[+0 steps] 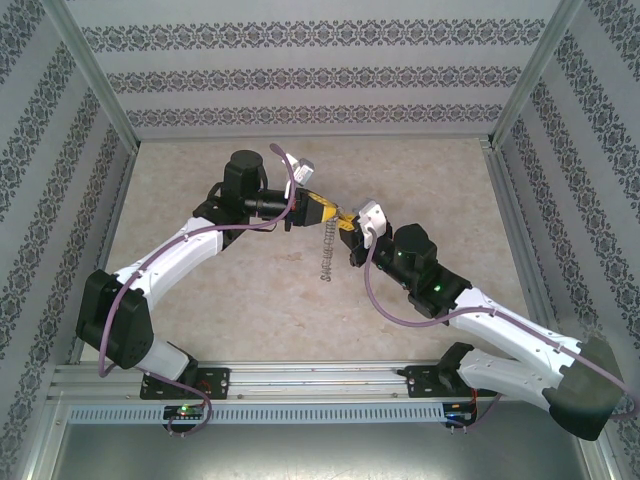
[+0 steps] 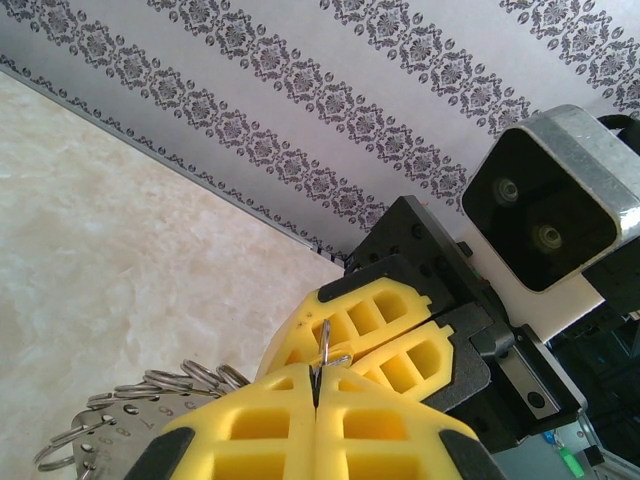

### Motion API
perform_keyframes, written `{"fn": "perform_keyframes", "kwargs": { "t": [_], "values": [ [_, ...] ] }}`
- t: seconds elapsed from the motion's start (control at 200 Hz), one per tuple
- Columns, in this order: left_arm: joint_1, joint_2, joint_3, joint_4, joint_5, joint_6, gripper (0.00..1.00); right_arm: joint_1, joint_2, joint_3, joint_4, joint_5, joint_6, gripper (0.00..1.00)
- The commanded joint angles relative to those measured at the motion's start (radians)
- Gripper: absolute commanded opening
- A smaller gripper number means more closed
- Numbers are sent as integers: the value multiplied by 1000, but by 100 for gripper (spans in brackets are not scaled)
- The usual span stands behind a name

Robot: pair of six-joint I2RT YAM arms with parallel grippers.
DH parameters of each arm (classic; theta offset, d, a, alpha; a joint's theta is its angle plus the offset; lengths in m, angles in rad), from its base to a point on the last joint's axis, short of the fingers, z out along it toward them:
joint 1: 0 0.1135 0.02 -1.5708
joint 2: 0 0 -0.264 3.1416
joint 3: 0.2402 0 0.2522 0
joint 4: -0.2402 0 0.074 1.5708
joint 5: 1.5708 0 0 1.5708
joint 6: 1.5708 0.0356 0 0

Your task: Put the keys on the keyring

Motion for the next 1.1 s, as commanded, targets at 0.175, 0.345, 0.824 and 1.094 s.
{"fn": "perform_keyframes", "kwargs": {
  "t": [0.175,0.345,0.824,1.094],
  "values": [
    [-2,-36,22,34,0,5,0,10,-68,-31,-43,88,-47,0],
    [-2,-42,22,19,0,16,0,-8,-101,-52,-74,101,-50,0],
    [-2,-43,20,13,8,17,0,47,-19,31,-91,29,-82,0],
    [-4,-40,18,22,9,13,0,55,-4,50,-70,41,-87,0]
  ]
}}
